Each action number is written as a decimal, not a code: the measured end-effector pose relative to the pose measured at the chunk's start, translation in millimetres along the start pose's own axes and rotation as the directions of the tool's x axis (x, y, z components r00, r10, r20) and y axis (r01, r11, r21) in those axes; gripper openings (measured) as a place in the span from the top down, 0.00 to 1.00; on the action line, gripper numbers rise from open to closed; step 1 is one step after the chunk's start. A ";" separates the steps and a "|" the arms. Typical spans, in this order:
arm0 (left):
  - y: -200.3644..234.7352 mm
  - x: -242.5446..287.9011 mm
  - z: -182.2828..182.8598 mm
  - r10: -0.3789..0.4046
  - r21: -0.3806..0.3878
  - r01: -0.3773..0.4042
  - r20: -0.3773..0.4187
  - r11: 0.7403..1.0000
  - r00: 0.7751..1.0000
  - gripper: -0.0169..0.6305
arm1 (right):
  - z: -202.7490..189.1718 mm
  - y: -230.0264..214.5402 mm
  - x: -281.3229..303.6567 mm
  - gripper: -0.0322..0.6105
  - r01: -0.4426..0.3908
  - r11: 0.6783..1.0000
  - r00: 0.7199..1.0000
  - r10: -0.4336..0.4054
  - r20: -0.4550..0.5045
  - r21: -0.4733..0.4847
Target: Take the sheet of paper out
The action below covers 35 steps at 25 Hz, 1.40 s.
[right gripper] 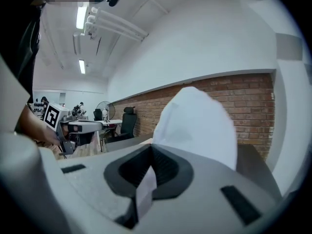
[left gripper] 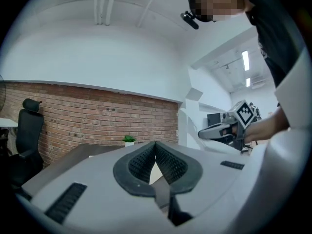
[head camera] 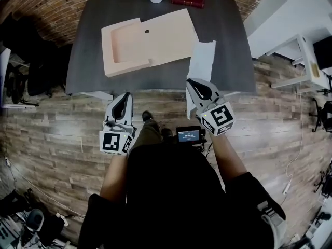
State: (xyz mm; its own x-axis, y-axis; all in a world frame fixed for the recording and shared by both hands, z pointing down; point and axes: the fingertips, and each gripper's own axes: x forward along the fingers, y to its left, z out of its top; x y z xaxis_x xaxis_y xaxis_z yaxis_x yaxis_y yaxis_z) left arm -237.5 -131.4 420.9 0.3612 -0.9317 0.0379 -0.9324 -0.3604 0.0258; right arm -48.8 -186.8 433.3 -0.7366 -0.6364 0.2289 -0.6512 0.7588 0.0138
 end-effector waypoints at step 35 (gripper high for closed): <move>-33.9 -262.1 -35.8 -0.104 -0.074 0.101 -0.045 0.992 0.994 0.98 | -47.3 248.7 -124.2 0.94 0.126 0.991 0.991 -0.124 -0.040 0.043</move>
State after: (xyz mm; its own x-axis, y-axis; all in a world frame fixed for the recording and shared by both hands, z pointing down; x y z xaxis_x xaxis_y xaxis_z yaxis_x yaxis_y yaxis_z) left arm -300.2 126.6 445.9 0.4565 -0.8861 0.0799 -0.8880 -0.4481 0.1034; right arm -110.6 87.5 454.4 -0.6423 -0.7196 0.2639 -0.7460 0.6660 0.0005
